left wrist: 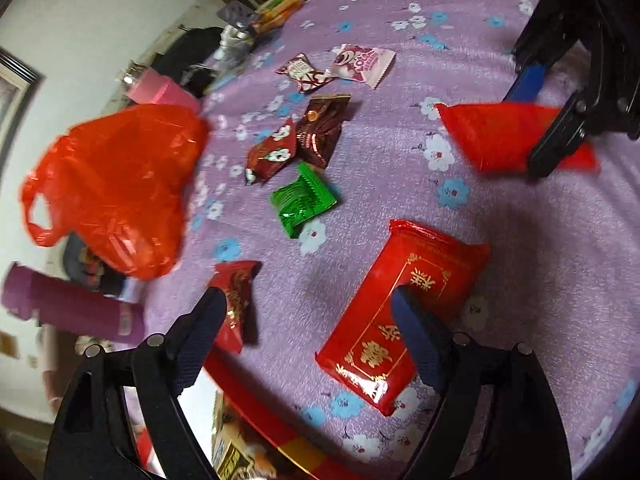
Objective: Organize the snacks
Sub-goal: 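Move both tools toward the long red packs on the cloth, then grasp a long red pack with the right tool while the left grasps another, then carry both long red packs over the gift box and open both tools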
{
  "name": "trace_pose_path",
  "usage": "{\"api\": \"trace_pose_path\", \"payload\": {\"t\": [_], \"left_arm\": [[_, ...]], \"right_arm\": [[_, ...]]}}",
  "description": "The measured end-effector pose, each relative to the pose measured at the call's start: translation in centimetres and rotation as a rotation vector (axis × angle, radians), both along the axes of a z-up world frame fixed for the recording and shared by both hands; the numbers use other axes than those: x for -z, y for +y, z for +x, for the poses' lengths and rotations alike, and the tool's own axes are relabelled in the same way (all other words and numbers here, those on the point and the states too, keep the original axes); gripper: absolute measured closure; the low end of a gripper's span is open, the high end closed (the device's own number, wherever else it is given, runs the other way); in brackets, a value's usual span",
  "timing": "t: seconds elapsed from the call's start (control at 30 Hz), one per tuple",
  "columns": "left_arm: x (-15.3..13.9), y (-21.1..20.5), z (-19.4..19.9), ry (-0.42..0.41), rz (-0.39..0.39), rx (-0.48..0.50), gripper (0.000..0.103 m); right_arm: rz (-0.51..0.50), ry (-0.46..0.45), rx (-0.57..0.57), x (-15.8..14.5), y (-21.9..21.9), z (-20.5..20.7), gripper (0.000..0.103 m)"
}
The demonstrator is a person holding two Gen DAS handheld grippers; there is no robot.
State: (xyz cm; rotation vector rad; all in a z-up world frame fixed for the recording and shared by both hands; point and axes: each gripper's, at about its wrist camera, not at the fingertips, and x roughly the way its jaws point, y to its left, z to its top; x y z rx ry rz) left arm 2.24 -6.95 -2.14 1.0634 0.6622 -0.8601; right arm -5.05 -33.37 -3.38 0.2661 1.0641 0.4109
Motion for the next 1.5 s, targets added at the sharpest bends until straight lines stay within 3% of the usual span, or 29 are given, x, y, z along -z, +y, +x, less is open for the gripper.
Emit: {"api": "trace_pose_path", "payload": {"t": [0.2, 0.33, 0.47, 0.63, 0.7, 0.83, 0.93, 0.97, 1.03, 1.2, 1.27, 1.33, 1.4, 1.5], "left_arm": [[-0.3, 0.9, 0.4, 0.175, 0.028, 0.139, 0.019], [0.1, 1.2, -0.8, 0.183, 0.035, 0.229, 0.018], [0.9, 0.1, -1.0, 0.191, 0.077, 0.263, 0.019], [1.5, -0.4, -0.8, 0.215, 0.107, 0.317, 0.018], [1.6, -0.3, -0.1, 0.241, 0.093, 0.295, 0.009], [2.0, -0.1, 1.5, 0.321, 0.049, 0.197, 0.003], [2.3, 0.6, 2.6, 0.413, 0.006, 0.083, 0.003], [2.3, 1.0, 2.7, 0.427, -0.016, 0.038, 0.004], [2.3, 1.8, 2.7, 0.47, -0.06, -0.056, 0.011], [1.3, 2.6, -0.3, 0.451, -0.125, -0.186, 0.058], [1.2, 2.3, -1.3, 0.459, -0.127, -0.186, 0.058], [1.2, 2.0, -2.0, 0.52, -0.138, -0.166, 0.058], [1.2, 1.3, -2.9, 0.5, -0.125, -0.165, 0.058], [1.2, 1.0, -2.9, 0.497, -0.163, -0.245, 0.059]], "right_arm": [[0.077, 0.035, 0.022, 0.3, -1.3, 0.1, 0.056], [0.08, 0.036, 0.017, 0.3, -1.6, 0.0, 0.058], [0.061, 0.051, -0.005, 0.1, -1.1, 0.4, 0.054], [-0.039, 0.068, -0.074, -0.4, 1.3, 0.9, 0.033], [-0.112, 0.054, -0.097, -0.5, 2.5, 0.9, 0.031], [-0.31, 0.021, -0.139, -0.3, 5.3, 0.4, 0.032], [-0.444, -0.001, -0.157, -0.1, 6.9, -0.2, 0.044], [-0.44, 0.007, -0.147, -0.2, 6.9, -0.2, 0.051], [-0.437, 0.011, -0.132, -0.3, 6.6, -0.3, 0.052], [-0.407, 0.02, -0.095, -0.4, 5.9, -0.7, 0.053], [-0.37, 0.035, -0.08, -0.5, 5.4, -0.4, 0.053], [-0.332, 0.054, -0.059, -0.6, 5.0, -0.3, 0.053], [-0.311, 0.061, -0.043, -0.6, 4.5, -0.4, 0.053], [-0.31, 0.057, -0.027, -0.7, 4.2, -0.9, 0.053]]}}
